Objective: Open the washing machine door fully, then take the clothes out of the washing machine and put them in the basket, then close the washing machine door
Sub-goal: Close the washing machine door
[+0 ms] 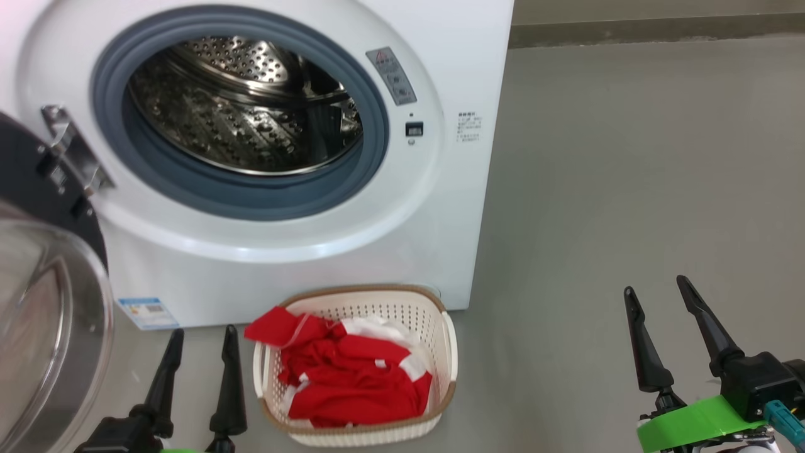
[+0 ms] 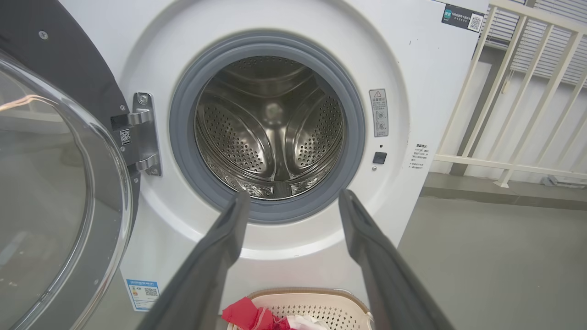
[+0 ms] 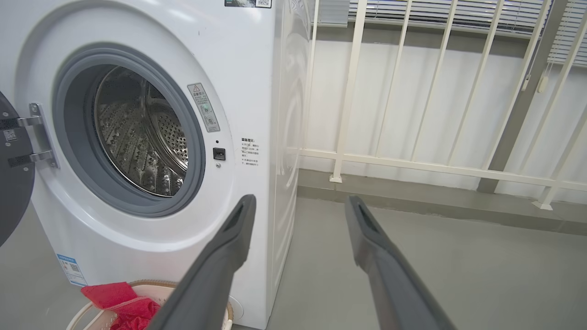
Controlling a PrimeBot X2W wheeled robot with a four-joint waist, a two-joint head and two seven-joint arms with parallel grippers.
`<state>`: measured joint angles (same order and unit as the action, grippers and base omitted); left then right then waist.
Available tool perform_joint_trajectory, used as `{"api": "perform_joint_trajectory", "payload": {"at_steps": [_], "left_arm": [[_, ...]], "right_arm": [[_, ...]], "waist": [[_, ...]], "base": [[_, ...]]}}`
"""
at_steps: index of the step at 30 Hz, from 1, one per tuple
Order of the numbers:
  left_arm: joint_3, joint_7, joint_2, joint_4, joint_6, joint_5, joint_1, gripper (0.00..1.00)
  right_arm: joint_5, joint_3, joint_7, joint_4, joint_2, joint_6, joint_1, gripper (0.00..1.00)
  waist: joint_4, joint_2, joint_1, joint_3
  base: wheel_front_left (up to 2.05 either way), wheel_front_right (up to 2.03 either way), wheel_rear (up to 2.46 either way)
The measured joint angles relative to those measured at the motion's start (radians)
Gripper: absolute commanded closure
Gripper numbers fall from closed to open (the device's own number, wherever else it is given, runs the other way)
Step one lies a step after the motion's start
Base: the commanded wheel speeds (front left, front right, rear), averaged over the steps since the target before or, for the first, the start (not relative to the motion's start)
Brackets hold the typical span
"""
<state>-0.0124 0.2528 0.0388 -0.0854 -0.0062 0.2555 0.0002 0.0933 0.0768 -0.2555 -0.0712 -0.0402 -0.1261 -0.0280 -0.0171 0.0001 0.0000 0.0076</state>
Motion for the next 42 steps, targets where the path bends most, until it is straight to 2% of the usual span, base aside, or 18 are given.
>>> {"api": "perform_joint_trajectory", "payload": {"at_steps": [11,25,42], "left_arm": [[-0.021,0.000,0.007,0.022,-0.005,-0.010,0.020,0.00],[-0.028,0.000,0.010,0.006,-0.001,-0.018,0.020,0.00],[-0.013,0.000,0.018,0.045,0.052,-0.041,0.021,0.00]], "right_arm": [[0.012,0.000,0.000,-0.011,0.001,0.000,-0.012,0.00],[0.012,-0.002,0.000,-0.015,0.001,0.000,-0.012,0.00],[0.012,-0.038,0.000,-0.018,0.001,0.000,-0.011,0.00]], "waist": [[0.013,0.0000,0.0000,-0.004],[0.043,0.0000,0.0000,-0.011],[0.198,0.0000,0.0000,-0.012]], "base": [[-1.51,1.51,0.00],[-0.15,0.15,0.00],[0.00,0.00,0.00]]}}
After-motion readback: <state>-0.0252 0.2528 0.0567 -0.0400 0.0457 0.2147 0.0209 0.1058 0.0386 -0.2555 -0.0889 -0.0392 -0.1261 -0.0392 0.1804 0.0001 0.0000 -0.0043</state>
